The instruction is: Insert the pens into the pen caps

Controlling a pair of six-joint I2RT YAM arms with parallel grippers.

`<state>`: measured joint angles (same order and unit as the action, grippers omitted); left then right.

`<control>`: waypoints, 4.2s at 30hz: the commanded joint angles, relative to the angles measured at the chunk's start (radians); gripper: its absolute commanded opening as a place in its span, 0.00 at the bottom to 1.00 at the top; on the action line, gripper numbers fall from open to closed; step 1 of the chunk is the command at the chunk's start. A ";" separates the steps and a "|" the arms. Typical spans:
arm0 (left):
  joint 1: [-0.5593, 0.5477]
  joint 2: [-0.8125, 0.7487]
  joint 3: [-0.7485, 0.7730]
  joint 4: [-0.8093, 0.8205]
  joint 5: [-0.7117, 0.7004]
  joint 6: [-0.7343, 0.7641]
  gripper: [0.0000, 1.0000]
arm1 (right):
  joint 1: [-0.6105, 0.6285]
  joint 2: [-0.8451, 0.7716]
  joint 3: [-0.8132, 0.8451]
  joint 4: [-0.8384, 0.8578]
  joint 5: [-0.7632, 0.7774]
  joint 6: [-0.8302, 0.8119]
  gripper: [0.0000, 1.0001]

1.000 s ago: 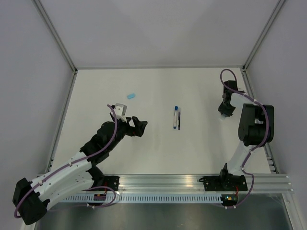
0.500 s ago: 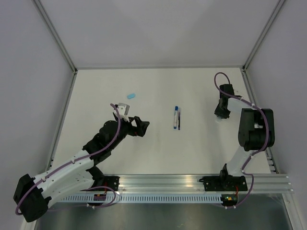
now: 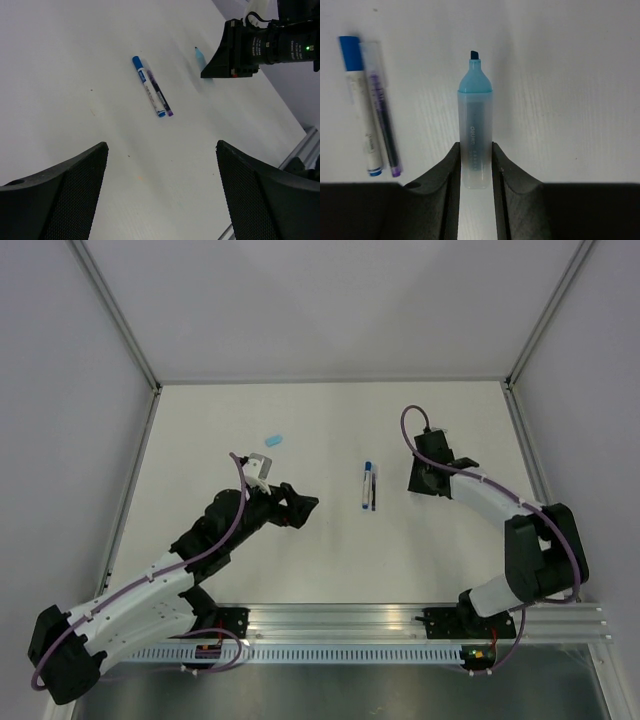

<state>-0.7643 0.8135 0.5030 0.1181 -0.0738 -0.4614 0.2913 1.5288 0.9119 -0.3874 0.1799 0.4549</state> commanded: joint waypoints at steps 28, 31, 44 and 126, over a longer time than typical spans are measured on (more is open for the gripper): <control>0.076 0.078 -0.015 0.187 0.328 -0.203 0.74 | 0.873 -0.363 -0.120 0.447 0.240 0.057 0.00; 0.076 0.066 -0.023 0.184 0.327 -0.204 0.67 | 0.910 -0.342 -0.099 0.450 0.276 0.057 0.00; 0.074 -0.002 -0.049 0.276 0.459 -0.200 0.02 | 0.960 -0.351 -0.076 0.466 0.258 0.016 0.22; 0.390 0.782 0.986 -0.923 -0.299 -1.198 0.83 | 0.690 -0.811 -0.217 0.249 0.121 -0.053 0.00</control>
<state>-0.4171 1.5398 1.4105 -0.7387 -0.3588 -1.5200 0.9825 0.7254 0.6983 -0.1509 0.3000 0.4137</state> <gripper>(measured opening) 0.829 0.232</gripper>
